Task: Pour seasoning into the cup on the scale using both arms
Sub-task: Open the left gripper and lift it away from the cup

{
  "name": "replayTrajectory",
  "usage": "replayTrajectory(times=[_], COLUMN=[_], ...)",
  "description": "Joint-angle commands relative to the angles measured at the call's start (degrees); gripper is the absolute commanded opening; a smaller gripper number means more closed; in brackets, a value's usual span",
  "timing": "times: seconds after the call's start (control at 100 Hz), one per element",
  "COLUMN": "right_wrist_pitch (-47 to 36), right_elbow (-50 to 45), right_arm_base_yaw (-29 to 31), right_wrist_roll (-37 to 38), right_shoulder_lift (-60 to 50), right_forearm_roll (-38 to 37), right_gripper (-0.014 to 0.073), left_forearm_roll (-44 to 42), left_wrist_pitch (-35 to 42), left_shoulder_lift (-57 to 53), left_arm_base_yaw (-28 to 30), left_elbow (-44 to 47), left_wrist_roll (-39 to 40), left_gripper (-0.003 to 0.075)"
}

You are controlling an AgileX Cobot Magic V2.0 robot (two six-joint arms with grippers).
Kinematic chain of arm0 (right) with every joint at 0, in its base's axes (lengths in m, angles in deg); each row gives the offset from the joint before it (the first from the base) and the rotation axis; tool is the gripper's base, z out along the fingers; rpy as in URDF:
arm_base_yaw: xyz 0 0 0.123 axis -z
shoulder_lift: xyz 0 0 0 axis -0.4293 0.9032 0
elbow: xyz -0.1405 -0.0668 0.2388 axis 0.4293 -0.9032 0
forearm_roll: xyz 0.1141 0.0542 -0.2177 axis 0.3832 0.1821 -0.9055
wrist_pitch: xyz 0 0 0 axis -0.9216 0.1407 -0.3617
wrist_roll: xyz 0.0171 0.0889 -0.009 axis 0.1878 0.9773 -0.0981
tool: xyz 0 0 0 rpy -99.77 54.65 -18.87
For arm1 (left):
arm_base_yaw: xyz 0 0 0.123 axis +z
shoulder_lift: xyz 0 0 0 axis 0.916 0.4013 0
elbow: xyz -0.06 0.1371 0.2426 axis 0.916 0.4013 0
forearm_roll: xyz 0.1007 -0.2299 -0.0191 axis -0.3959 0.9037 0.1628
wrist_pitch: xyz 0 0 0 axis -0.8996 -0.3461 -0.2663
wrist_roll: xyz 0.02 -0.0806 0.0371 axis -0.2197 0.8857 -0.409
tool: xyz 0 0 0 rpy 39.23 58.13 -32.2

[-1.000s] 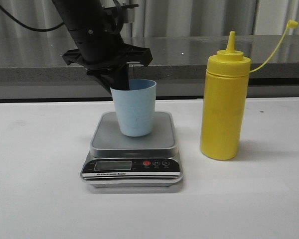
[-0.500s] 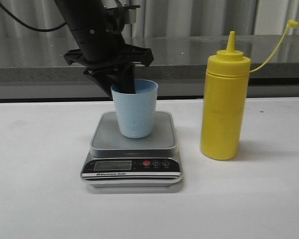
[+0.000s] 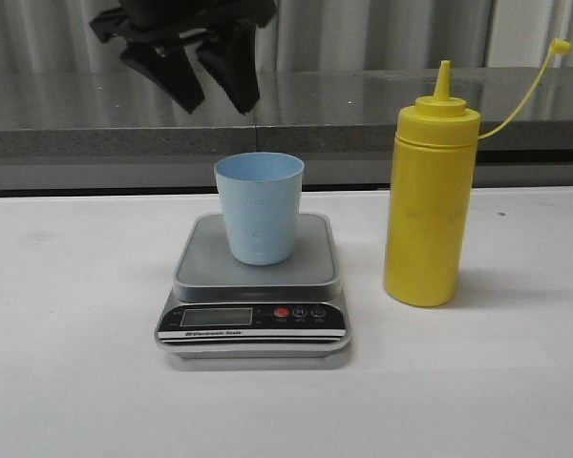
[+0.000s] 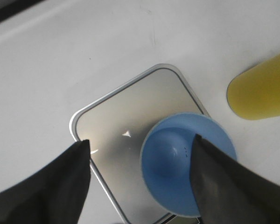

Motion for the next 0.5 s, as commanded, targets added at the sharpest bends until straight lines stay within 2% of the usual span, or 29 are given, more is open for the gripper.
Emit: replayTrajectory(times=[0.0, 0.25, 0.49], right_wrist_pitch=[-4.7, -4.7, -4.7], right_elbow=[0.0, 0.0, 0.0], right_arm_base_yaw=[0.4, 0.4, 0.4], right_wrist_roll=[-0.4, -0.4, -0.4], right_shoulder_lift=[-0.8, -0.8, -0.8], right_forearm_roll=[-0.2, -0.2, -0.2], right_gripper=[-0.0067, -0.0067, -0.0067], left_forearm_roll=[0.4, 0.4, 0.4], left_wrist_pitch=[5.0, 15.3, 25.8], left_shoulder_lift=[-6.4, -20.5, -38.7], left_arm_base_yaw=[1.5, 8.0, 18.0], left_elbow=[1.2, 19.2, 37.7], left_wrist_roll=[0.4, 0.4, 0.4], left_gripper=[0.0443, 0.0443, 0.0443])
